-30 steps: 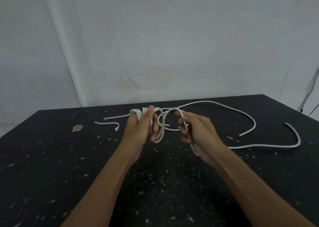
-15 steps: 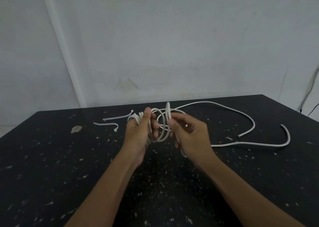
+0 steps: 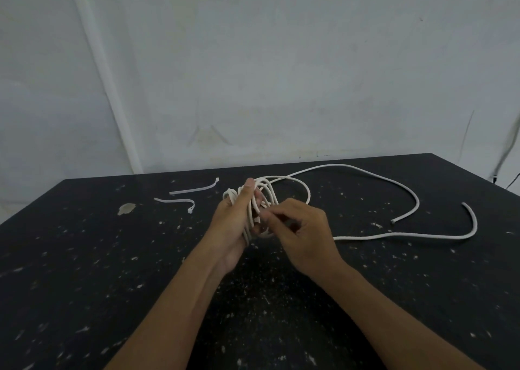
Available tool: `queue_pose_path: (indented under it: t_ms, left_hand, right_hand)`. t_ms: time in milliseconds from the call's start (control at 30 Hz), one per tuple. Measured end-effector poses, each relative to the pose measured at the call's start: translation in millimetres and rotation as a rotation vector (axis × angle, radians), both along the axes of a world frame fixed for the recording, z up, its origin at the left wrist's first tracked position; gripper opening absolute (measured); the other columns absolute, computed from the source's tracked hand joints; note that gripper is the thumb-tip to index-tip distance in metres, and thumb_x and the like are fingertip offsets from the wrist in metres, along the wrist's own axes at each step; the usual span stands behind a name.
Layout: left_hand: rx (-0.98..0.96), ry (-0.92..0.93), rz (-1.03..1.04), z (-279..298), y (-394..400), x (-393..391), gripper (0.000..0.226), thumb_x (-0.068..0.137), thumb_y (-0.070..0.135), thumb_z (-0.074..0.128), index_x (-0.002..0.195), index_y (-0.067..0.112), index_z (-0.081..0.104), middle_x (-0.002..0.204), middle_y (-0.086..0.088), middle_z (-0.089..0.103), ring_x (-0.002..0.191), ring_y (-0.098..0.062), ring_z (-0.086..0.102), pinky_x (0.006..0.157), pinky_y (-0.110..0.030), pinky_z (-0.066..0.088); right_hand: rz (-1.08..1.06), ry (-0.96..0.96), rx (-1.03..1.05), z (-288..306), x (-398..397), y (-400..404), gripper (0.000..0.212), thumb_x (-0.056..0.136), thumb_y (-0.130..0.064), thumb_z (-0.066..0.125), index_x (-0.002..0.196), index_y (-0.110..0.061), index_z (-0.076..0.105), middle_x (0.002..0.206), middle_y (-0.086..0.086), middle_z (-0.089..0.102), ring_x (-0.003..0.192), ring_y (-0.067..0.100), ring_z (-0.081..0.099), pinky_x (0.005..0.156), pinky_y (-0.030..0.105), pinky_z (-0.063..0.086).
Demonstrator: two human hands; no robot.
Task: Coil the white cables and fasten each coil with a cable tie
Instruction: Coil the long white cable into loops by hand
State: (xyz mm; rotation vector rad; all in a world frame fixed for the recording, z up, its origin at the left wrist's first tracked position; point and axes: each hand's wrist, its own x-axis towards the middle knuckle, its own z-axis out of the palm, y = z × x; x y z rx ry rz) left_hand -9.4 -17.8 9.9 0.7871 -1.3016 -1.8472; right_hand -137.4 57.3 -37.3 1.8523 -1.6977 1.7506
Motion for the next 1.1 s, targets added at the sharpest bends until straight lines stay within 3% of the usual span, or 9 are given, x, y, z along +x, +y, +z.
queue_pose_path:
  t_ms: [133,267,367,467,600,700,900,1000,1100]
  left_hand:
    - [0.050,0.149,-0.107,1.9,-1.9,1.9,0.038,0.104,0.042,0.053,0.076,0.016,0.061,0.073,-0.004,0.067,0.070,-0.017,0.067,0.068,-0.031,0.058]
    - [0.007,0.149,-0.233,3.2,4.3,1.0,0.040,0.103,0.045,0.050,0.074,0.019,0.055,0.050,0.004,0.042,0.044,-0.010,0.046,0.053,-0.024,0.048]
    - [0.083,0.260,-0.358,5.0,6.6,3.4,0.039,0.099,0.048,0.050,0.075,0.017,0.054,0.042,0.008,0.033,0.034,-0.005,0.036,0.051,-0.023,0.049]
    - [0.168,0.320,-0.504,4.9,5.5,8.3,0.046,0.093,0.057,0.055,0.069,0.018,0.054,0.036,0.010,0.033,0.029,-0.003,0.036,0.047,-0.022,0.049]
    - [0.202,0.338,-0.560,1.3,0.4,10.7,0.052,0.085,0.065,0.056,0.060,0.019,0.051,0.035,0.010,0.037,0.031,-0.005,0.040,0.051,-0.023,0.051]
    - [0.190,0.246,-0.432,3.8,-0.7,6.8,0.057,0.085,0.071,0.051,0.061,0.019,0.052,0.039,0.010,0.034,0.034,-0.005,0.036,0.055,-0.023,0.047]
    - [0.259,0.148,-0.125,9.3,3.0,-1.9,0.062,0.087,0.074,0.054,0.064,0.017,0.057,0.045,0.009,0.038,0.034,-0.004,0.033,0.041,-0.019,0.041]
    - [0.286,0.117,-0.075,8.9,1.2,0.6,0.064,0.090,0.073,0.051,0.064,0.015,0.059,0.044,0.008,0.042,0.033,-0.004,0.037,0.039,-0.018,0.040]
    - [0.310,0.093,-0.127,7.4,-1.8,3.9,0.067,0.089,0.076,0.050,0.059,0.017,0.051,0.038,0.007,0.034,0.030,-0.007,0.034,0.039,-0.020,0.039]
  right_hand:
    - [-0.217,-0.174,0.025,-0.2,-3.0,-3.2,0.026,0.099,-0.028,0.071,0.123,-0.034,0.063,0.122,-0.012,0.056,0.113,0.001,0.059,0.091,0.025,0.053]
    - [0.048,-0.560,0.332,4.8,-3.6,-2.4,0.069,0.100,-0.046,0.066,0.159,-0.035,0.033,0.150,-0.009,0.048,0.138,0.006,0.050,0.119,0.038,0.042]
    - [0.263,-0.766,0.441,9.6,-3.0,-2.8,0.081,0.093,-0.061,0.071,0.160,-0.030,0.037,0.148,-0.001,0.062,0.129,0.013,0.064,0.115,0.046,0.047]
    - [0.551,-0.931,0.416,14.1,-5.2,2.1,0.051,0.098,-0.038,0.068,0.139,-0.006,0.063,0.122,0.019,0.074,0.106,0.027,0.073,0.088,0.039,0.062]
    - [0.480,-0.890,0.274,16.7,0.6,4.2,0.041,0.089,-0.035,0.073,0.112,0.000,0.074,0.075,0.006,0.067,0.063,0.016,0.059,0.061,0.028,0.053]
    - [0.373,-0.872,0.200,16.3,4.5,0.0,0.041,0.086,-0.037,0.074,0.105,-0.001,0.076,0.063,0.002,0.057,0.056,0.015,0.051,0.055,0.028,0.050]
    - [0.530,-1.088,0.169,15.5,11.3,-0.3,0.039,0.094,-0.035,0.065,0.110,0.000,0.072,0.071,-0.001,0.051,0.059,0.009,0.047,0.068,0.032,0.051]
    - [0.529,-0.953,0.216,15.4,13.3,1.5,0.024,0.106,-0.021,0.056,0.122,-0.013,0.073,0.078,0.000,0.058,0.065,0.012,0.047,0.065,0.028,0.051]
    - [0.417,-0.738,0.225,14.0,13.5,3.2,0.047,0.107,-0.015,0.057,0.151,-0.032,0.051,0.092,0.000,0.072,0.074,0.014,0.062,0.072,0.026,0.057]
